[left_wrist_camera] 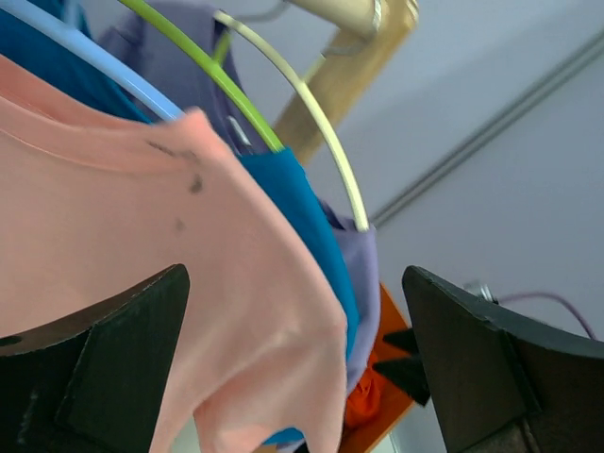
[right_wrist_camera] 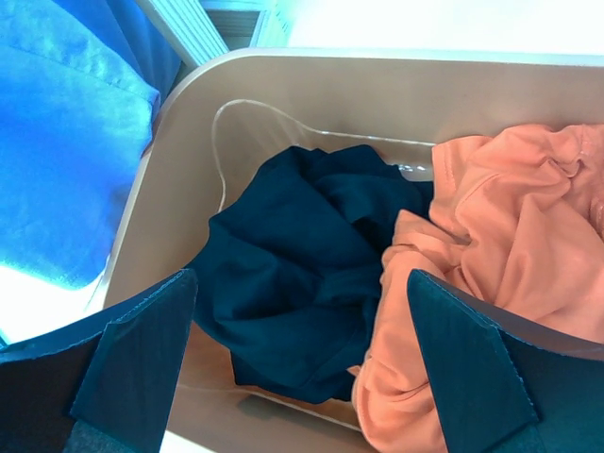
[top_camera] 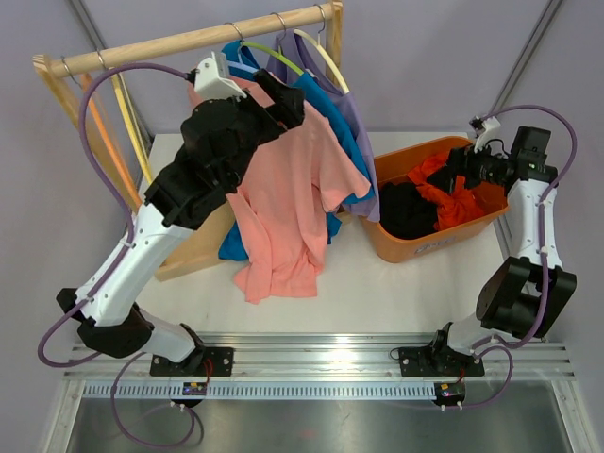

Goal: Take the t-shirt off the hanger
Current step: Grab a hanger with a tshirt on it with the left arm

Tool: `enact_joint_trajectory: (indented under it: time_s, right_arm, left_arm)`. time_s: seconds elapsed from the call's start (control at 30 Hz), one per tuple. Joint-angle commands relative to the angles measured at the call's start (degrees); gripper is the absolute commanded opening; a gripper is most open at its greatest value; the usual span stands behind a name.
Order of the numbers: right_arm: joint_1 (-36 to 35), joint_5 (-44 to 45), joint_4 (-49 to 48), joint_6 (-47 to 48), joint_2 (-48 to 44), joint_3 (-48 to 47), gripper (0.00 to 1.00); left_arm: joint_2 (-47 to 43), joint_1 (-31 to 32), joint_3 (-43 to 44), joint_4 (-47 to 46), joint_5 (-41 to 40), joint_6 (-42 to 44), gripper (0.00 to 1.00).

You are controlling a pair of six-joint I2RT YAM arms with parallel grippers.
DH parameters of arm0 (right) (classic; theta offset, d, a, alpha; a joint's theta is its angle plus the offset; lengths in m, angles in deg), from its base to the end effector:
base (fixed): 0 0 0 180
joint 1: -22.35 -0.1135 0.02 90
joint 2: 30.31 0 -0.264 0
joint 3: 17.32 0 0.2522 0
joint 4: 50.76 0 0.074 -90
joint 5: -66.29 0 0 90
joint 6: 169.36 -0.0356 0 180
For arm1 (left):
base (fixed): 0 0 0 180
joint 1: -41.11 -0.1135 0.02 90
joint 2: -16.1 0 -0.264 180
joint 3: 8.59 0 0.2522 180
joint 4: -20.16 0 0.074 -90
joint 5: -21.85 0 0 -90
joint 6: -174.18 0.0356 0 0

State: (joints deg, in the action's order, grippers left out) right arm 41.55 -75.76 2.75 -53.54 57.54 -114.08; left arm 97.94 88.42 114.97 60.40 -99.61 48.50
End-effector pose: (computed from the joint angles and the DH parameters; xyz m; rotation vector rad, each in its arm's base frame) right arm 0.3185 -0.0812 0.3490 -0.5303 1.9994 0.5896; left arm 0.2002 -0.1896 0.5454 -0.2851 1.5682 -0.7180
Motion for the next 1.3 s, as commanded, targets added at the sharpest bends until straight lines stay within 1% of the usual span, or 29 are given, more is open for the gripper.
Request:
enact_joint_trajectory:
  time_s: [0.0,0.03,0.1,0.13,0.17,0.23,0.33,0.53,0.57,0.67,0.73,0.87,1.0,1.2,1.27]
  right_arm:
    - [-0.4,-1.8,-3.1,-0.8,-3.7,1.3,1.0]
    - [-0.4,-1.8,-2.9,-0.7,-3.7,1.3,0.99]
    - [-0.4,-2.0,-2.7,-0.9,-3.5,1.4,0.99]
    - [-0.4,-2.2,-3.2,-1.0,-3.5,1.5,0.99]
    - [-0.4,-2.3,-3.4,-1.4,-3.5,1.8,1.0]
    - [-0.5,-2.5,-4.0,-1.7,-3.5,1.7,0.99]
    - [-0.6,-2.8,-4.2,-1.8,-3.5,1.6,1.0]
    - [-0.6,-3.1,-4.2,-1.8,-3.2,1.8,0.99]
    - [-0.6,-3.1,-4.2,-1.9,-3.0,1.8,1.0]
    - [-0.7,-3.3,-4.4,-2.0,-3.0,1.7,1.0]
    - [-0.7,-3.6,-4.5,-1.9,-3.0,1.7,1.0]
    - [-0.7,-4.2,-4.5,-1.9,-3.3,2.0,0.99]
    - [-0.7,-4.3,-4.7,-2.0,-3.5,2.3,1.0]
    - [-0.7,-4.6,-4.2,-1.6,-3.7,2.8,0.99]
    - [-0.7,-4.7,-4.2,-1.4,-3.7,2.8,1.0]
  left_arm:
    - [-0.5,-4.6,2.7,0.7,3.2,-5.5,0.98]
    - [-0.6,-7.3,2.7,0.4,3.9,-6.3,0.98]
    - [-0.5,-10.4,2.6,-0.3,7.5,-9.3,0.96]
    - [-0.2,-13.4,2.5,-0.5,8.9,-10.3,0.95]
    - [0.1,-14.9,2.4,-0.7,11.8,-12.5,0.94]
    - [1.1,-18.2,2.5,-1.9,14.5,-13.8,0.91]
    - [2.4,-20.5,2.8,-2.8,17.0,-15.4,0.88]
    - [4.6,-23.3,3.1,-5.9,20.6,-18.2,0.77]
    - [5.3,-23.5,3.4,-6.2,21.3,-18.5,0.74]
    - [6.7,-24.0,3.8,-7.1,21.4,-19.2,0.69]
    - [7.2,-24.5,4.2,-7.8,21.4,-19.5,0.68]
    - [8.8,-25.4,4.4,-9.8,22.1,-20.9,0.62]
    - [10.8,-26.5,4.9,-11.3,22.9,-23.3,0.52]
    - [11.8,-26.8,4.6,-13.3,24.8,-24.9,0.39]
    - [11.5,-26.8,3.5,-14.7,25.5,-25.1,0.31]
